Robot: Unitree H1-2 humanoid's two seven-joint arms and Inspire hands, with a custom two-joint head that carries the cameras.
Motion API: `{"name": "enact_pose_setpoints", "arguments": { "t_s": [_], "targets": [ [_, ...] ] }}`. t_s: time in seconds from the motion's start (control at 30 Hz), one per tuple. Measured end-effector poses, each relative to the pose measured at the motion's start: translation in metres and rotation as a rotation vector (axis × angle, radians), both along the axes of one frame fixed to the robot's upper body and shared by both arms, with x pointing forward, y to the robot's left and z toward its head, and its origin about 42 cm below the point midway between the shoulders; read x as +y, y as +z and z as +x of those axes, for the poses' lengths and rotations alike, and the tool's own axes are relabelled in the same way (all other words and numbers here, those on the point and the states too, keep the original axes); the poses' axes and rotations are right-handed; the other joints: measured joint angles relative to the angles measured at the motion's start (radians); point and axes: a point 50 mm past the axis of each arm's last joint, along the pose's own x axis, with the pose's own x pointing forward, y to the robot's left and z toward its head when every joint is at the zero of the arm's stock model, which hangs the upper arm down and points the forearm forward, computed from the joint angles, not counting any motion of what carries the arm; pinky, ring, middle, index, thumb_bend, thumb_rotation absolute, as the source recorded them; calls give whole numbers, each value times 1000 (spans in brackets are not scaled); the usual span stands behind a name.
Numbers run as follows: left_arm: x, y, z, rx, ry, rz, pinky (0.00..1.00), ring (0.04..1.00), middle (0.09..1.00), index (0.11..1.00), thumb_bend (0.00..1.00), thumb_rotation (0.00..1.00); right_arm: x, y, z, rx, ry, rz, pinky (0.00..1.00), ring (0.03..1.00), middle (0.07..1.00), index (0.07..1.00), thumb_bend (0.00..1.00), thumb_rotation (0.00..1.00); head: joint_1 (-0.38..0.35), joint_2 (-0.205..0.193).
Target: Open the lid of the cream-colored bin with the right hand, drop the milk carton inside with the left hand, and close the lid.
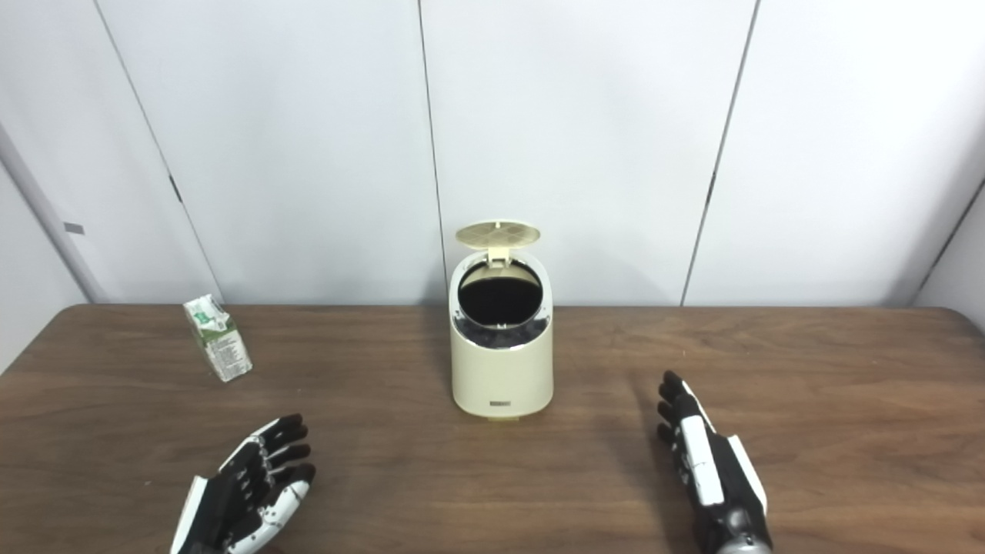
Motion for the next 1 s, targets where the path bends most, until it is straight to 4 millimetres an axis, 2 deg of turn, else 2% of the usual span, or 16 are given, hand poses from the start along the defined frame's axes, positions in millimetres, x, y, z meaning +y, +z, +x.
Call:
{"name": "enact_pose_setpoints", "arguments": {
  "t_s": [0.07, 0.13, 0.23, 0.3, 0.4, 0.5, 0.57, 0.63, 0.7, 0.9, 1.0],
  "targets": [
    [2, 0, -1, -1, 12, -6, 619, 727, 793, 837, 450, 183, 0, -1, -1, 0, -2, -13, 954, 969, 962, 963, 571, 968, 34, -8],
    [3, 0, -1, -2, 20, -12, 609, 719, 791, 837, 505, 209, 1, -3, -4, -5, -2, -20, 949, 970, 961, 965, 566, 980, 61, -14],
    [6, 3, -5, -4, 32, -9, 623, 719, 785, 832, 559, 133, -3, -6, -5, -9, -2, -44, 930, 964, 957, 963, 594, 995, 101, -25],
    [9, 8, -7, 8, 47, 5, 675, 713, 760, 819, 615, 105, -7, -7, -6, -18, -3, -62, 933, 965, 958, 962, 598, 990, 117, -32],
    [17, 14, -6, 30, 98, 78, 807, 717, 736, 815, 701, 100, -15, -10, -5, -23, -5, -63, 907, 951, 949, 959, 583, 994, 143, -43],
    [34, 22, 1, 25, 172, 146, 776, 710, 741, 802, 755, 82, -17, -10, -5, -24, -6, -61, 889, 946, 946, 959, 557, 997, 158, -49],
    [47, 31, 8, 4, 211, 188, 653, 689, 747, 812, 784, 95, -18, -9, -5, -24, -5, -57, 879, 942, 945, 958, 546, 1000, 172, -54],
    [56, 41, 17, -9, 234, 224, 584, 673, 753, 816, 804, 84, -18, -9, -5, -23, -3, -54, 871, 939, 944, 957, 540, 1000, 176, -55],
    [63, 50, 25, -24, 249, 232, 556, 663, 756, 817, 817, 58, -17, -9, -4, -20, -3, -54, 866, 936, 938, 952, 537, 1000, 187, -58],
    [76, 60, 37, -21, 265, 288, 646, 666, 728, 811, 830, 78, -17, -8, -2, -17, 0, -61, 879, 941, 937, 951, 565, 988, 186, -55],
    [87, 60, 45, 8, 278, 338, 647, 700, 746, 816, 830, 84, -17, -7, -2, -14, 0, -61, 884, 944, 941, 947, 536, 982, 184, -54]
  ]
}}
